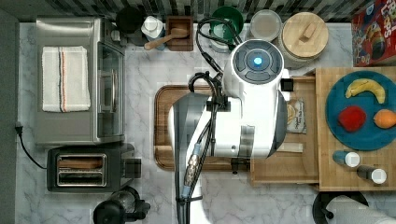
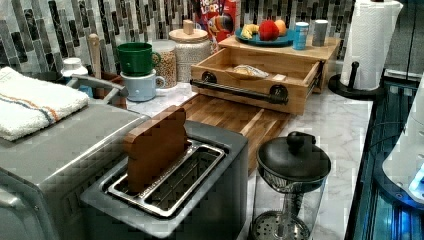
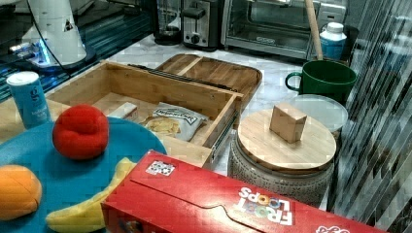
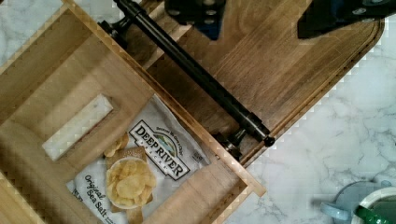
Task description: Close the drawer.
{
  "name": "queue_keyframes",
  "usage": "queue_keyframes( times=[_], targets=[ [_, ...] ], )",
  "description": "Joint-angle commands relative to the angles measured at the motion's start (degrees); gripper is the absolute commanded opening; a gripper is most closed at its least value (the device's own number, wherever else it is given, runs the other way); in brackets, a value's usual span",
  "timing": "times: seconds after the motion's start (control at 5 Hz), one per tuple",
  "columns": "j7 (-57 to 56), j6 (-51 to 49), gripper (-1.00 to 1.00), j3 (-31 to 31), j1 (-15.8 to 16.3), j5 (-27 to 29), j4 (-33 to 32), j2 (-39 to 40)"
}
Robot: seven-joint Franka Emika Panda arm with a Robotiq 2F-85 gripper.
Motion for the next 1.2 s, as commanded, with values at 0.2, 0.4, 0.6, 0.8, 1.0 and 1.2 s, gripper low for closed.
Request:
queue_keyframes(
  times=[0.2,0.4,0.6,0.8,1.0,1.2],
  targets=[
    [-0.6,0.1,-1.00,0.1,-0.1,0.0,0.0,0.3],
    [-2.2,2.7,1.00,0.1,-0.4,0.3,-3.1,-0.9],
    [-3.5,1.3,1.00,1.0,0.3,1.9,-2.8,-0.3],
    [-5.8,3.9,1.00,2.3,1.6,3.5,-6.2,-1.7],
    [-9.4,9.2,1.00,4.3,2.8,4.6,-11.7,-4.1],
    [-11.6,11.1,1.00,6.4,3.7,5.4,-15.1,-5.1]
  ],
)
